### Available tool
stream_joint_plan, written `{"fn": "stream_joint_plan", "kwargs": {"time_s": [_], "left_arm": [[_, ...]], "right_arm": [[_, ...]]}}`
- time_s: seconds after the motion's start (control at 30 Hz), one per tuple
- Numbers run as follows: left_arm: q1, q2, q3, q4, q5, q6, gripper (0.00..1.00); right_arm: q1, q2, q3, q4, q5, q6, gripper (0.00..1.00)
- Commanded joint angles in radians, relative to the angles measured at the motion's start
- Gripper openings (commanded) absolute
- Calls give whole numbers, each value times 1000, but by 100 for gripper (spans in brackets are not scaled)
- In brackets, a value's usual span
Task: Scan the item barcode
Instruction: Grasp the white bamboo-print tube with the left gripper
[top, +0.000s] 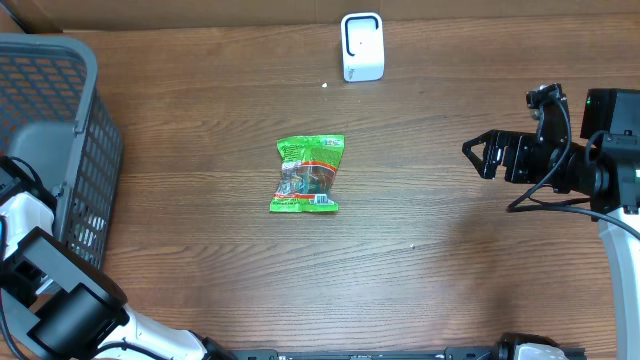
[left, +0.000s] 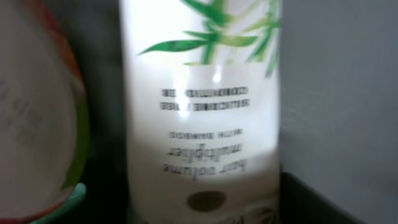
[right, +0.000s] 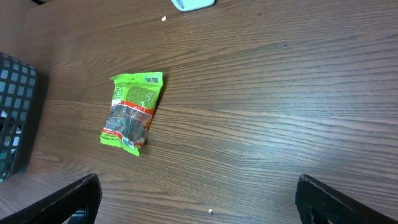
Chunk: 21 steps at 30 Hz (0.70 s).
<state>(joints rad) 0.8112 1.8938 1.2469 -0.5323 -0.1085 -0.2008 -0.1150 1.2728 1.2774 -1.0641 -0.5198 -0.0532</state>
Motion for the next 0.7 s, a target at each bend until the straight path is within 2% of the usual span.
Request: {"fn": "stream_joint_plan", "kwargs": {"time_s": [0.0,0.07,0.1,0.27,0.37,0.57,0.67], "left_arm": [[-6,13,-40,0,-25,10,24],[-6,13,-33,-3,-24,10,7],[-6,12,-24,-15,-21,10,4],[-7,5,96,-141,-13,-2,4],[-7,3,236,-269,17,-5,4],[-8,3,649,-566,39,-38,4],[-10,3,882,-698,122,-38,4]], "right_arm": [[4,-3,24,3,-1,-7,100],[4,-3,24,3,0,-7,100],[4,-3,24,3,-1,-7,100],[4,-3,24,8,-1,-7,100],[4,-3,24,12,-1,-7,100],[4,-3,24,13,-1,-7,100],[4,-3,24,13,-1,-7,100]]}}
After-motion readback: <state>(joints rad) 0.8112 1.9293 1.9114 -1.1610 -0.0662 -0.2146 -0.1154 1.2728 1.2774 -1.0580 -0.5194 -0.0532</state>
